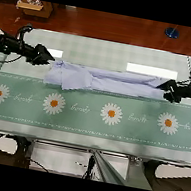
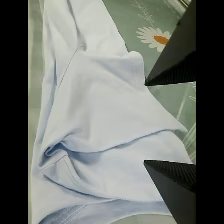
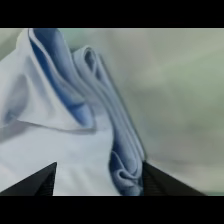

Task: Fold the shirts.

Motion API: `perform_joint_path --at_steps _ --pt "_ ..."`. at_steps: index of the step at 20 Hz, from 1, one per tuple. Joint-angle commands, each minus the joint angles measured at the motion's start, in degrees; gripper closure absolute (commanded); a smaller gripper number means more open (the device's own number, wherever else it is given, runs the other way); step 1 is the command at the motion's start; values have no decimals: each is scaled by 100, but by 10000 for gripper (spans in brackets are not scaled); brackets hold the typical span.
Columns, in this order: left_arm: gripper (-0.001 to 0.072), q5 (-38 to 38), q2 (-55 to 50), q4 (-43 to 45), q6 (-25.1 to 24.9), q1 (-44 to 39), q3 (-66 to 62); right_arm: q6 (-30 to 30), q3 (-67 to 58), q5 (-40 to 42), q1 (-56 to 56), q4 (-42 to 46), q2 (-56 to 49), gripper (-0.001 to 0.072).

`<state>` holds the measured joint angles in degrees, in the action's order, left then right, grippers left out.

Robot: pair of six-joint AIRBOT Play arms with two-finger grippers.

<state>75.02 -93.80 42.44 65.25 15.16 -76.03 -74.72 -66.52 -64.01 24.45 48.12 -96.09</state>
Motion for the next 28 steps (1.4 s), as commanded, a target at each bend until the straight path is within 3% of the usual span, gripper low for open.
perform_joint_path --at_steps 1,2,3,4,5,7,9,15,23,28 --pt "164 28 4 -4 -7 -7 -7 -133 4 278 -472 -11 -291 201" --pt "163 31 7 -4 -7 -7 -9 -129 2 415 -566 -52 -254 350" --pt "164 42 7 -7 -7 -7 -9 -127 2 483 -608 -133 -164 584" --pt "186 70 7 -31 -7 -7 -9 -122 2 496 -605 -232 -37 692" --pt "190 90 7 -129 -4 -7 -9 -85 2 520 -581 -260 133 693" --pt "493 225 13 -662 -7 -20 -9 0 2 503 -516 -251 640 693" --pt "685 369 31 -1421 -11 -109 -9 2 2 415 -450 -229 1211 693" --pt "685 177 162 -2330 -7 -1176 -31 -7 2 -238 -455 -87 2658 694" --pt "684 -1904 146 -2597 210 -3617 -28 -310 4 -957 -457 -87 3906 693" --pt "684 -2376 79 -2601 271 -4417 -31 -413 4 -1346 -457 -87 4457 694"
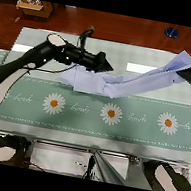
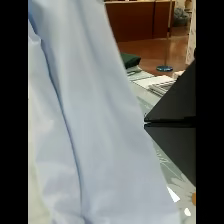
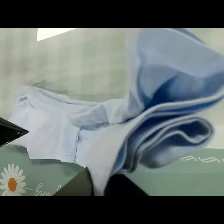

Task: Fold the shirts.

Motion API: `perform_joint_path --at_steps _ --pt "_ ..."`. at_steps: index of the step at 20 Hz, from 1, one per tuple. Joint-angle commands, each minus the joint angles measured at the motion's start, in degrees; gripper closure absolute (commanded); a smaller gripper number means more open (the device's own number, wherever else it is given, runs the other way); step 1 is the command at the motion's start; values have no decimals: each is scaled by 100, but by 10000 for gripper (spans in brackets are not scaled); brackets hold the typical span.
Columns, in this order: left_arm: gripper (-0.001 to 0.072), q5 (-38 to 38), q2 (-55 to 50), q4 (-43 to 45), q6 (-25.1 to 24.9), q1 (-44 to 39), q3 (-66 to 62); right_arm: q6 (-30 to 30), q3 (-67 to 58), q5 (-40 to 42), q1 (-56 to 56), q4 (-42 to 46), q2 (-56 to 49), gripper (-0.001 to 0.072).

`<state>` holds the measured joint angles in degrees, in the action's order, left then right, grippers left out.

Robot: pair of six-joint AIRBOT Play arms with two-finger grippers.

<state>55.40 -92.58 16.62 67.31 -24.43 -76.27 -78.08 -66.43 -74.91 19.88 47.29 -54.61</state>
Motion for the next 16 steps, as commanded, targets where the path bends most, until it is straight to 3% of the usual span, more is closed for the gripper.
perform_joint_path --at_steps 1,13,16 --pt "684 -446 -109 -22 170 -560 -7 -79 -4 -319 0 -13 409 694" --pt "684 -535 -1410 -1834 83 -1843 -7 -313 -4 -573 0 -48 1139 693" --pt "684 -573 -1582 -2455 -240 -1945 -7 -313 -4 -612 0 -44 1139 693"
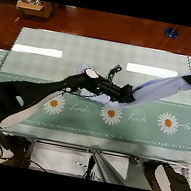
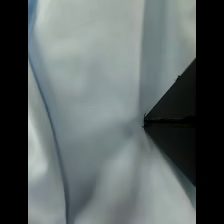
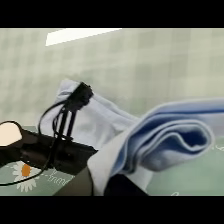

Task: Fold the shirts.

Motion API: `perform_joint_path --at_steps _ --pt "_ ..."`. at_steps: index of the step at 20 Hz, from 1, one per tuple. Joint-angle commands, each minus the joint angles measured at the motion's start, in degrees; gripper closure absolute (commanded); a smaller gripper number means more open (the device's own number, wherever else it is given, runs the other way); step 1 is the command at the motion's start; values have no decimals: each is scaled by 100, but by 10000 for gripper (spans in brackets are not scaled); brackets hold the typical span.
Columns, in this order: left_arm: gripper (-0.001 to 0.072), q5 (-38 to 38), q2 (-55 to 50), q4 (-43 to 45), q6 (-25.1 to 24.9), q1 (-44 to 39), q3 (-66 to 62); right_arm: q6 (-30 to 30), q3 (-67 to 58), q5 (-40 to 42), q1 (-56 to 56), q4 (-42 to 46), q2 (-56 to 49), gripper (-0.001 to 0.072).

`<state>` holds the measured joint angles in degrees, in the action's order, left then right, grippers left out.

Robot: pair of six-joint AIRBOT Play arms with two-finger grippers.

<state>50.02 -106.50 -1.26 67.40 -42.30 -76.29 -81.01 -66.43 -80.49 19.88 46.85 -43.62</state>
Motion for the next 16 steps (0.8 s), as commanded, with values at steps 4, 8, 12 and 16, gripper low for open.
perform_joint_path --at_steps 4,8,12,16 --pt "687 516 155 -726 -756 640 -4 -94 -4 -94 -26 -2 39 693" --pt "688 1045 1333 197 -813 2092 -2 -275 13 208 -859 354 -127 693" --pt "687 1808 2693 1091 -446 3687 -2 -675 13 1097 -2437 1248 -887 693" --pt "686 2430 3856 1403 -304 5045 -2 -868 13 2597 -4022 1342 -2190 693"
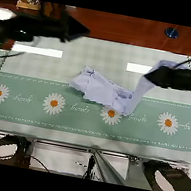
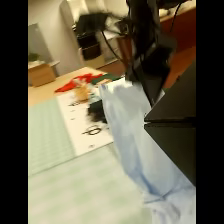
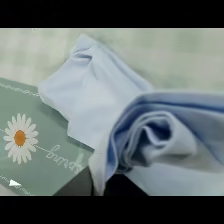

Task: Fold the shirts.

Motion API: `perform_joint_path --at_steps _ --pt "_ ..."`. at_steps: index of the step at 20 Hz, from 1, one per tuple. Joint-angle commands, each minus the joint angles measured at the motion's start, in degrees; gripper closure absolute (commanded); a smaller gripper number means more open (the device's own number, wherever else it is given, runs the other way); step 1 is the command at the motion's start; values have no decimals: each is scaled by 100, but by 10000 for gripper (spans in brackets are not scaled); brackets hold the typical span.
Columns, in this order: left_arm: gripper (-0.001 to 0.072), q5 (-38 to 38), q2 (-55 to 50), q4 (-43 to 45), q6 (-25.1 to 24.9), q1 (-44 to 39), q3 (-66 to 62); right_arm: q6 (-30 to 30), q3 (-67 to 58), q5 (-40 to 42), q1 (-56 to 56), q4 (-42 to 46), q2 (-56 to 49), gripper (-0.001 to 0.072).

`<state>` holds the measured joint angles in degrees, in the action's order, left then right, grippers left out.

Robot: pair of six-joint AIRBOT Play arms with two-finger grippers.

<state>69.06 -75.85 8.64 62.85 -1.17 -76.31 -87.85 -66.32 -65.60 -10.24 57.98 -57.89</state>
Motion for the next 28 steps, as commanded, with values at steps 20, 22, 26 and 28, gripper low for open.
perform_joint_path --at_steps 20,22,26,28 --pt "437 1353 1718 3779 588 1495 4 116 164 -1246 848 3025 -586 165" --pt "436 1353 1681 3818 586 1495 4 527 634 -1469 1845 2321 -540 159" --pt "436 1360 1679 3816 588 1495 4 997 2146 -772 2793 131 -540 94" --pt "436 1362 1679 3816 592 1495 4 1108 2774 -52 2669 -734 -540 94"
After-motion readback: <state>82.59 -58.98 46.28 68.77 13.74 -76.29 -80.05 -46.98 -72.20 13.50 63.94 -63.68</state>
